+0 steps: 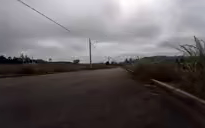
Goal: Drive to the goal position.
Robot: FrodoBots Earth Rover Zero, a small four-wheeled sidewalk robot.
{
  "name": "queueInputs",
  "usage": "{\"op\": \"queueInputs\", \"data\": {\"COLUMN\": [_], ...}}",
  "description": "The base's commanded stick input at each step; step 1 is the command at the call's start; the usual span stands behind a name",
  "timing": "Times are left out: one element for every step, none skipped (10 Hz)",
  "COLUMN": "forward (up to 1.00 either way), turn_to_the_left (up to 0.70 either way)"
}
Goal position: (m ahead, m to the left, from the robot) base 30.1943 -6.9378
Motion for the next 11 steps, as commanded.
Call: {"op": "queueInputs", "data": {"forward": [0.70, 0.70, 0.70, 0.70, 0.70, 0.70, 0.70, 0.70, 0.70, 0.70, 0.70], "turn_to_the_left": [0.00, 0.00, 0.00, 0.00, 0.00, 0.00, 0.00, 0.00, 0.00, 0.00, 0.00]}}
